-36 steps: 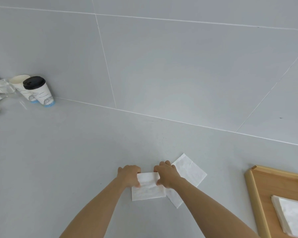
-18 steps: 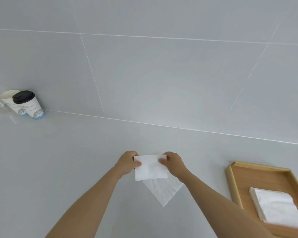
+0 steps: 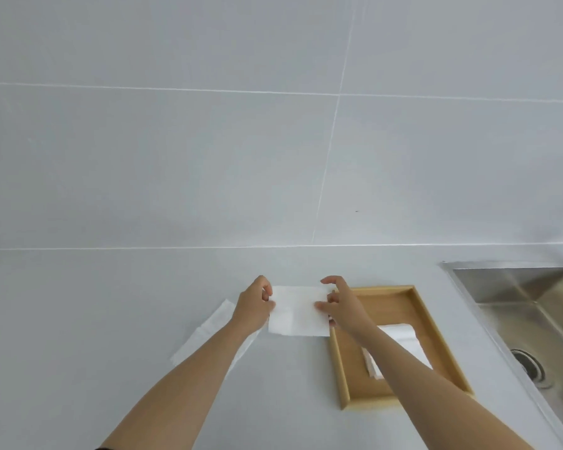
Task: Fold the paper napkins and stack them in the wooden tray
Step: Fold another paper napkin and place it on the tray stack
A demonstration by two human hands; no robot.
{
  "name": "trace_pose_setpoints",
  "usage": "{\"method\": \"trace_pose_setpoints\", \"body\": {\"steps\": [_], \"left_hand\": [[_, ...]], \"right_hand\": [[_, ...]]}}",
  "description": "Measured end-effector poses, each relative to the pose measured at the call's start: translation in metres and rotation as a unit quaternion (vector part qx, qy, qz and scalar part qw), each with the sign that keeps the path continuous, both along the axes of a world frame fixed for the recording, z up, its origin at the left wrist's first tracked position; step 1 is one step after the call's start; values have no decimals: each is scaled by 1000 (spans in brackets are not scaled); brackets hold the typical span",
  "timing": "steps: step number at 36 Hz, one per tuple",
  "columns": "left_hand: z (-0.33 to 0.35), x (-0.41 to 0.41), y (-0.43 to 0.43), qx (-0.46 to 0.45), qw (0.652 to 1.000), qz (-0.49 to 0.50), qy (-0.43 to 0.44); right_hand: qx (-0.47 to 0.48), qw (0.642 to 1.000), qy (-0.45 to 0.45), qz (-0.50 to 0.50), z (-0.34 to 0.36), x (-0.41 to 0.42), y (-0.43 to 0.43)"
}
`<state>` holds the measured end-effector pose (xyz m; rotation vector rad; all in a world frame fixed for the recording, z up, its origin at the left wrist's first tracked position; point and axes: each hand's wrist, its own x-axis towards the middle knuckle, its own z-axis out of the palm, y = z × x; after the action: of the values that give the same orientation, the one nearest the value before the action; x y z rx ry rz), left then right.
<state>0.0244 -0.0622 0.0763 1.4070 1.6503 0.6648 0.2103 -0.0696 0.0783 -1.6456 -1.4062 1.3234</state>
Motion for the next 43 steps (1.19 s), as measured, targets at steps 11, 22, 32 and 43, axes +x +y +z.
{"method": "trace_pose_setpoints", "body": {"steps": [11,22,32,43], "left_hand": [[-12,111,-3,-14,997,-71,-9],[-42,174,-16,-20,991,-124,48],[-61,183,-17,-29,982,-151,112],[-51,162,-11,-4,965,-194,174]], "right_hand": [[7,990,-138,-27,-11,106,-13],[-41,977,-206,-35,-44,165,-17],[-77,963,-258,23,-63,171,-16],[-74,927,-358,79,-40,159,-3]]}}
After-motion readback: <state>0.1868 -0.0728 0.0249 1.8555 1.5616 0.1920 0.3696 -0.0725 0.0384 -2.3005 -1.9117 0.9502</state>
